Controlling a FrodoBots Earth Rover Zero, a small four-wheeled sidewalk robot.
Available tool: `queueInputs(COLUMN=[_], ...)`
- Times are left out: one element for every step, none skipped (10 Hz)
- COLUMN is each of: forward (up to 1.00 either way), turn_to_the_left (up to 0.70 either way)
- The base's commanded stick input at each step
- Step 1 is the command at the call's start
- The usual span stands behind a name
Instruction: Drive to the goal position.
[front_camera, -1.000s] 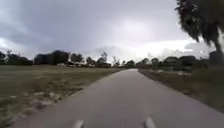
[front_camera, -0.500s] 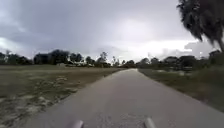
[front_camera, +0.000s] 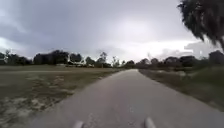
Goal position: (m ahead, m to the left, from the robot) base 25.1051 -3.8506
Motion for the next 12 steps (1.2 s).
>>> queueInputs(forward=[1.00, 1.00, 1.00, 1.00, 1.00, 1.00, 1.00, 1.00, 1.00, 1.00, 1.00, 1.00], turn_to_the_left=[0.00, -0.03, -0.40, -0.40, -0.19, 0.00, 0.00, 0.00, 0.00, 0.00, 0.00, 0.00])
